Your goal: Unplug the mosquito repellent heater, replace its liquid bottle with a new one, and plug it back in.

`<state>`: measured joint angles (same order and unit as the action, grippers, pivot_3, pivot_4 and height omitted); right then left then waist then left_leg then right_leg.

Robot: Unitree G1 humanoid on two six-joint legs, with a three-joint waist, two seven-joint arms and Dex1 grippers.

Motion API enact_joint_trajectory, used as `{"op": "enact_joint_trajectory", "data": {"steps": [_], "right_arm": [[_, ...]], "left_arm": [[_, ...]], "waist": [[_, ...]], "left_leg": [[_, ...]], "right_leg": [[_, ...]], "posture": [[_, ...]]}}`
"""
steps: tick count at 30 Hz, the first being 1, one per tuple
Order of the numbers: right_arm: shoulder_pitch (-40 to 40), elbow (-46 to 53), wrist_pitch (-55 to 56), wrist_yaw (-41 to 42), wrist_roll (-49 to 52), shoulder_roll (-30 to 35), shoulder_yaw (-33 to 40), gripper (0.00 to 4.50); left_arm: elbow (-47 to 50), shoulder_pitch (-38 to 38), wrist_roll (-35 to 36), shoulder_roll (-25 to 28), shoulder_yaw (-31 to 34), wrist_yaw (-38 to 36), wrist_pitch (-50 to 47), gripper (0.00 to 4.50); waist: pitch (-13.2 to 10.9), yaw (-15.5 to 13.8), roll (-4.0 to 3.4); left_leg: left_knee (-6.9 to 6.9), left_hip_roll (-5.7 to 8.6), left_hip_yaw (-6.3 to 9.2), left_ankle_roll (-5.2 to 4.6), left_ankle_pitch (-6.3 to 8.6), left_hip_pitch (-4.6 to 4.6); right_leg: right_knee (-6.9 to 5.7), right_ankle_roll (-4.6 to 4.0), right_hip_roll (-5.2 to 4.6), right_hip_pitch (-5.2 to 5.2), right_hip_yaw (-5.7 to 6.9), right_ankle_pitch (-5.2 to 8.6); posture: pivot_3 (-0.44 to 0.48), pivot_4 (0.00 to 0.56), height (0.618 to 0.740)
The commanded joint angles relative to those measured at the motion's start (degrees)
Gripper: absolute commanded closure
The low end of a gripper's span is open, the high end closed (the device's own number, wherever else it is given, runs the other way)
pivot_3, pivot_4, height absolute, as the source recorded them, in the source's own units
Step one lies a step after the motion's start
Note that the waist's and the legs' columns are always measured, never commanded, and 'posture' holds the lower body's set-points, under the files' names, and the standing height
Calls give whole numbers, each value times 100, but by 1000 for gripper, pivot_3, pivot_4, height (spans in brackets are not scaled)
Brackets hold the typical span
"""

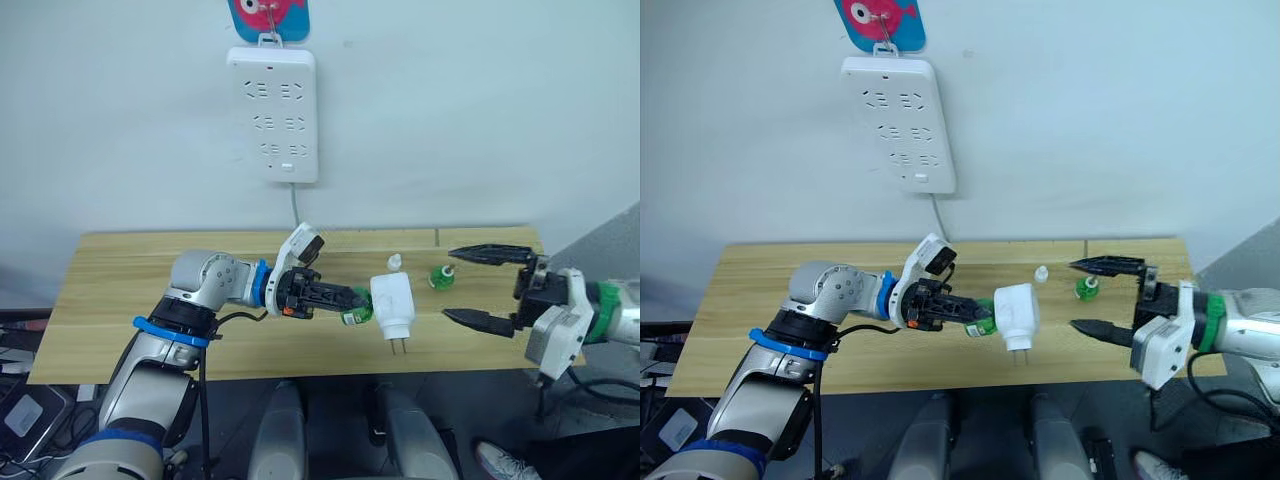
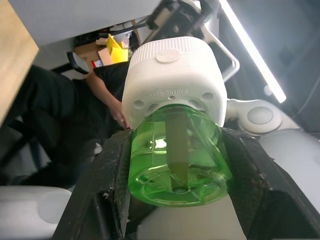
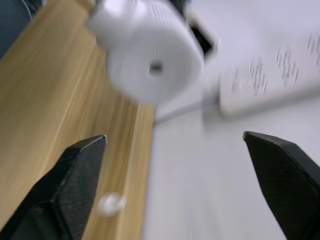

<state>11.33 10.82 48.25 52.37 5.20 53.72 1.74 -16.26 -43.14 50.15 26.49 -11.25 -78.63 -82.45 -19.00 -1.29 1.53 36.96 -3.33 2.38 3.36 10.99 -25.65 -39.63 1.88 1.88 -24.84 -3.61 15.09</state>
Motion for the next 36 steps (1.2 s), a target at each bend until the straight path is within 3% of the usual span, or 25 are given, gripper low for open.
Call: {"op": "enact_joint_trajectory", "data": {"steps": [1, 11, 20, 36], "right_arm": [[382, -179, 641, -119, -264, -190, -222, 12], [1283, -774, 1388, -277, -794, -540, -865, 12], [1141, -1152, 1851, -444, -1032, -300, -960, 12], [1351, -267, 1365, -987, -1037, -538, -1030, 12]], "left_arm": [[57, -118, 328, -167, 269, 183, -476, 2240], [113, -76, 674, -409, 604, 670, -1005, 2240], [76, -124, 1112, -319, 611, 924, -1005, 2240], [-370, -118, 1163, -570, 625, 1418, -1005, 2240]], "waist": [[0, -8, 0], [0, -1, 0], [0, -11, 0], [0, 2, 1]], "left_leg": [[0, 3, 2, 10, -6, 3], [-8, 12, 2, 32, -19, 81], [-8, 33, 8, 33, -20, 81], [-8, 79, 15, 40, -24, 80]], "right_leg": [[-8, 0, -4, 1, 0, 0], [-33, -3, -11, 64, -6, 1], [-34, -3, -36, 68, -4, 0], [-35, 10, -88, 75, 4, 6]], "posture": [[138, 305, 740], [151, 301, 740], [157, 295, 740], [129, 295, 740]]}}
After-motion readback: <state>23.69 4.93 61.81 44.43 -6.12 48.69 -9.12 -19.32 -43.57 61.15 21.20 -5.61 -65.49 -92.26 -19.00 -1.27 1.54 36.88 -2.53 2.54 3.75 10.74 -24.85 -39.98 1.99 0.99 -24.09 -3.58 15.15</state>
